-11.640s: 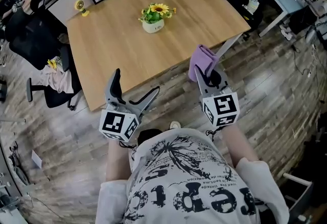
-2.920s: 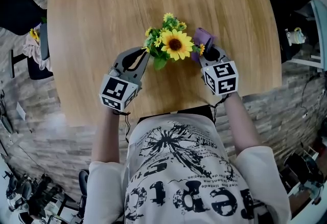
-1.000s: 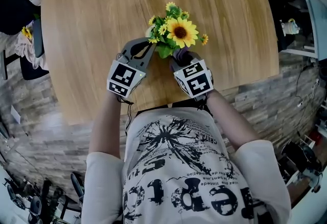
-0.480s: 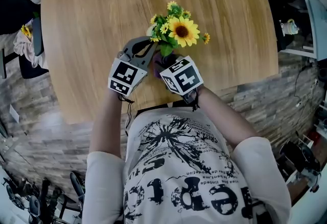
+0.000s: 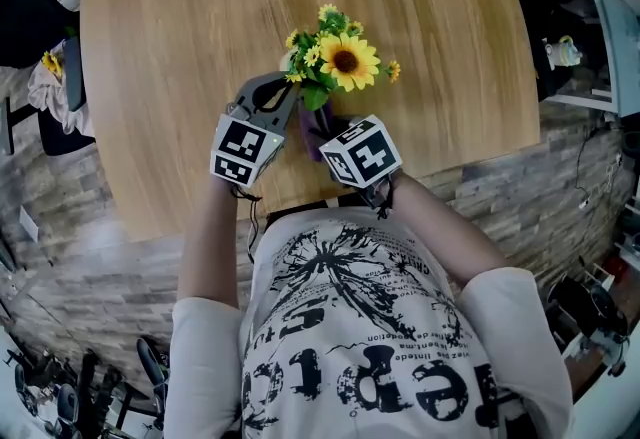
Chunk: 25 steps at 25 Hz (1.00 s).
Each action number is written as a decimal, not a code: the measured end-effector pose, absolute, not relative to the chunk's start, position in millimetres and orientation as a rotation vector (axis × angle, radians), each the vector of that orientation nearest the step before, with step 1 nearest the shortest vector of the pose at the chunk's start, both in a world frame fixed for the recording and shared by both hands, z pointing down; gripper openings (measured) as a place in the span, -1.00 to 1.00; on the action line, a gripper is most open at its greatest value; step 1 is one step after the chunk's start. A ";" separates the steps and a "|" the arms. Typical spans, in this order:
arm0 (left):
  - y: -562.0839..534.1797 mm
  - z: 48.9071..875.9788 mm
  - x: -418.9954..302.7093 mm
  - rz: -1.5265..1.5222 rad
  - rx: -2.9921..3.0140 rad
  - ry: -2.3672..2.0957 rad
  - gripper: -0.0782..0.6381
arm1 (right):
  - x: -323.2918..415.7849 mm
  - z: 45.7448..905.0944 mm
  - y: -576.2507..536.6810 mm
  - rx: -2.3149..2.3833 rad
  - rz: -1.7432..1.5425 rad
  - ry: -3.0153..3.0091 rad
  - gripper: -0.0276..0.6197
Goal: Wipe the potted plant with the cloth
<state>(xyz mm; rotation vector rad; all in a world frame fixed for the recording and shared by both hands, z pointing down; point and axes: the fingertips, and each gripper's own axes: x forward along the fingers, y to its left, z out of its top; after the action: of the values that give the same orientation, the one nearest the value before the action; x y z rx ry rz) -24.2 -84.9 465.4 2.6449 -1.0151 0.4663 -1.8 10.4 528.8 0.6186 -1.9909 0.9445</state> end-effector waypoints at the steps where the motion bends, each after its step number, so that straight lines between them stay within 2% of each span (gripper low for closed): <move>1: -84.7 465.5 -24.9 0.465 2.634 -1.026 -0.77 | 7.9 529.8 10.0 0.631 0.950 -1.976 -0.69; 18: -89.9 469.0 -26.4 0.442 2.433 -1.313 -0.77 | 159.4 533.6 -79.1 0.766 0.807 -1.871 -0.69; 25: -89.7 469.1 -30.5 0.384 2.330 -1.436 -0.77 | 150.9 513.9 -168.6 0.724 0.579 -1.966 -0.69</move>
<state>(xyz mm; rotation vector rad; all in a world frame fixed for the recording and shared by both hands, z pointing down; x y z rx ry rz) -30.5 -89.7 469.1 2.3298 -1.4356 0.3845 150.9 -168.6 513.9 0.7240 -1.9658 0.5793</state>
